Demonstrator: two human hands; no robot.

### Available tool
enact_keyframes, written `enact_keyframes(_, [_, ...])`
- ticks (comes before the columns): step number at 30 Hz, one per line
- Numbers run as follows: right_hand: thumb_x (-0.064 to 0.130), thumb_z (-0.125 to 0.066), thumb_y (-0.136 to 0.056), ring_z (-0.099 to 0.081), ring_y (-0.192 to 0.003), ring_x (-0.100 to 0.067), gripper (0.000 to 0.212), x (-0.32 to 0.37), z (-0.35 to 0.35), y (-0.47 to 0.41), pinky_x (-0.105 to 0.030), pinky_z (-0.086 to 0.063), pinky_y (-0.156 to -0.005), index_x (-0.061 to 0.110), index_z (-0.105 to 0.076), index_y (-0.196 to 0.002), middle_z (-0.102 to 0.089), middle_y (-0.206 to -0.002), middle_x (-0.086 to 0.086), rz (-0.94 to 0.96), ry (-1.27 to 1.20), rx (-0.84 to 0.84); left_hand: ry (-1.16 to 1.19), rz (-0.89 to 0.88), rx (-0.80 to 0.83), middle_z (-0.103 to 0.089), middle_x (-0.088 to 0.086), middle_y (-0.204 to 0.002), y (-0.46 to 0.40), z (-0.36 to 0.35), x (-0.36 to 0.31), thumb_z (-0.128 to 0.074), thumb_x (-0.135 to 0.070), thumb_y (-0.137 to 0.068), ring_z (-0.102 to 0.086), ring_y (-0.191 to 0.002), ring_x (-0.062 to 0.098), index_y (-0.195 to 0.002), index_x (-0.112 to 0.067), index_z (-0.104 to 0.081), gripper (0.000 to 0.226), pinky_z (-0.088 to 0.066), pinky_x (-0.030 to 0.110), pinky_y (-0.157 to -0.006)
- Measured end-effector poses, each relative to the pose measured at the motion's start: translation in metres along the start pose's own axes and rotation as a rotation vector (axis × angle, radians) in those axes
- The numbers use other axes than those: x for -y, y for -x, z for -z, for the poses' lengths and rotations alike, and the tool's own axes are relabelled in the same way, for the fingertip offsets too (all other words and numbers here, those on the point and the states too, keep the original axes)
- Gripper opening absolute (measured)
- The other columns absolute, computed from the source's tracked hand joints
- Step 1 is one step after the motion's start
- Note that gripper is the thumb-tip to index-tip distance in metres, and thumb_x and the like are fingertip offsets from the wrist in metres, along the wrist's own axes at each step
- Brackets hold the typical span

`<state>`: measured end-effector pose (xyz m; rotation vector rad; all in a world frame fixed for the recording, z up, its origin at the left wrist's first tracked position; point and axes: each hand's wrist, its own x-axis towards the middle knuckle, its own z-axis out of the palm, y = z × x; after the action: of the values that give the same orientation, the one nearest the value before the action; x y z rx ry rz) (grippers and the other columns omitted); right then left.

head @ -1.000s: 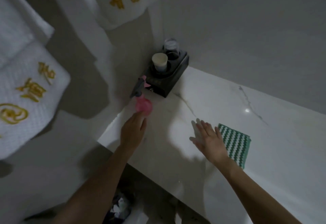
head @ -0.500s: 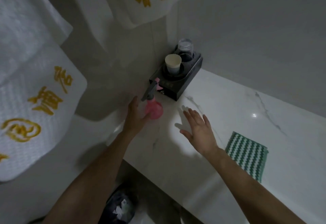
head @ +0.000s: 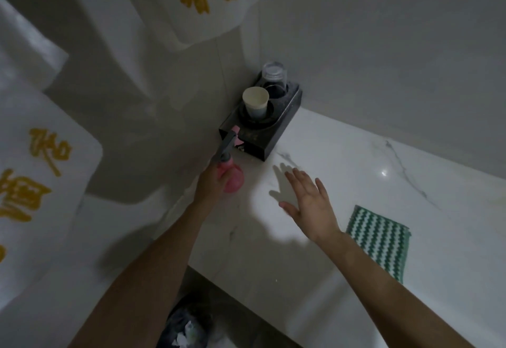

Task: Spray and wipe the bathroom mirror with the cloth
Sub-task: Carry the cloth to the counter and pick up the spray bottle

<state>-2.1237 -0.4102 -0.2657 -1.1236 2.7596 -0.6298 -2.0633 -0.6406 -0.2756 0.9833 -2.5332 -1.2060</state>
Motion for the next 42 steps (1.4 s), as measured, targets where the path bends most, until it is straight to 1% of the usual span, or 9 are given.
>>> enact_keyframes(9, [0.035,-0.057,-0.092,-0.020,-0.144,-0.022,0.068,-0.018,0.017,0.020,-0.037,-0.004,-0.116,0.015,-0.025,-0.148,-0.025,-0.155,-0.006,-0.053,0.008,-0.038,0.001,-0.032,0.038,-0.065,0.022,-0.105,0.028,-0.017,-0.048,-0.057,-0.035,-0.092,-0.061,-0.097,0.034,-0.115,-0.005,-0.060,0.039,-0.038,0.029,-0.068])
enact_keyframes(16, [0.034,-0.055,-0.093,-0.019,-0.144,-0.020,0.067,-0.053,0.039,0.062,-0.037,-0.004,-0.116,0.018,-0.022,-0.149,-0.025,-0.155,-0.005,-0.182,0.009,-0.063,-0.072,-0.131,0.097,-0.066,0.010,-0.115,0.070,-0.057,-0.093,-0.058,-0.038,-0.091,-0.060,-0.107,0.029,-0.123,-0.020,-0.058,0.037,-0.038,0.026,-0.076])
enact_keyframes(20, [0.032,-0.057,-0.092,-0.021,-0.143,-0.022,0.067,-0.073,0.047,0.091,-0.040,-0.007,-0.116,0.016,-0.024,-0.149,-0.028,-0.154,-0.007,-0.260,-0.005,-0.077,-0.097,-0.214,0.099,-0.069,0.003,-0.110,0.097,-0.085,-0.106,-0.062,-0.040,-0.087,-0.062,-0.103,0.025,-0.123,-0.026,-0.056,0.039,-0.037,0.022,-0.072])
enact_keyframes(26, [0.036,-0.054,-0.093,-0.018,-0.144,-0.020,0.066,-0.093,0.041,0.126,-0.035,-0.003,-0.115,0.016,-0.025,-0.148,-0.025,-0.155,-0.005,-0.351,-0.032,-0.036,-0.139,-0.286,0.029,-0.071,0.002,-0.100,0.136,-0.116,-0.100,-0.066,-0.040,-0.084,-0.066,-0.091,0.025,-0.118,-0.025,-0.060,0.037,-0.037,0.023,-0.065])
enact_keyframes(33, [0.032,-0.060,-0.091,-0.018,-0.144,-0.020,0.068,-0.101,0.025,0.137,-0.036,-0.004,-0.116,0.014,-0.027,-0.147,-0.027,-0.154,-0.006,-0.342,-0.031,-0.028,-0.148,-0.292,0.076,-0.069,-0.002,-0.092,0.140,-0.126,-0.079,-0.068,-0.043,-0.082,-0.065,-0.085,0.022,-0.109,-0.027,-0.060,0.032,-0.051,0.034,-0.068])
enact_keyframes(35, [0.033,-0.058,-0.091,-0.016,-0.145,-0.019,0.068,-0.101,0.021,0.138,-0.035,-0.003,-0.116,0.015,-0.025,-0.148,-0.025,-0.155,-0.005,-0.341,-0.023,-0.011,-0.062,-0.306,0.151,-0.065,-0.009,-0.091,0.137,-0.125,-0.078,-0.072,-0.041,-0.077,-0.064,-0.086,0.019,-0.103,-0.035,-0.055,0.032,-0.051,0.033,-0.071])
enact_keyframes(37, [0.034,-0.058,-0.091,-0.016,-0.144,-0.019,0.069,-0.100,0.018,0.140,-0.036,-0.004,-0.116,0.015,-0.025,-0.148,-0.024,-0.155,-0.005,-0.346,-0.011,0.017,0.059,-0.271,0.271,-0.059,-0.017,-0.094,0.130,-0.125,-0.077,-0.077,-0.041,-0.070,-0.062,-0.088,0.013,-0.106,-0.041,-0.047,0.047,-0.051,0.033,-0.077])
enact_keyframes(40, [0.038,-0.063,-0.087,-0.023,-0.143,-0.026,0.071,-0.105,0.008,0.144,-0.043,-0.010,-0.115,0.013,-0.032,-0.146,-0.030,-0.153,-0.009,-0.335,0.003,0.042,0.199,-0.248,0.438,-0.051,-0.008,-0.127,0.112,-0.120,-0.077,-0.079,-0.049,-0.057,-0.056,-0.112,0.012,-0.133,-0.037,-0.029,0.092,-0.048,0.033,-0.093])
enact_keyframes(42, [0.042,-0.061,-0.087,-0.019,-0.144,-0.027,0.074,-0.108,0.005,0.145,-0.044,-0.008,-0.115,0.015,-0.027,-0.148,-0.023,-0.155,-0.009,-0.328,0.025,0.100,0.216,-0.320,0.544,-0.042,-0.011,-0.139,0.100,-0.115,-0.079,-0.083,-0.042,-0.058,-0.048,-0.122,0.006,-0.139,-0.042,-0.016,0.105,-0.045,0.023,-0.096])
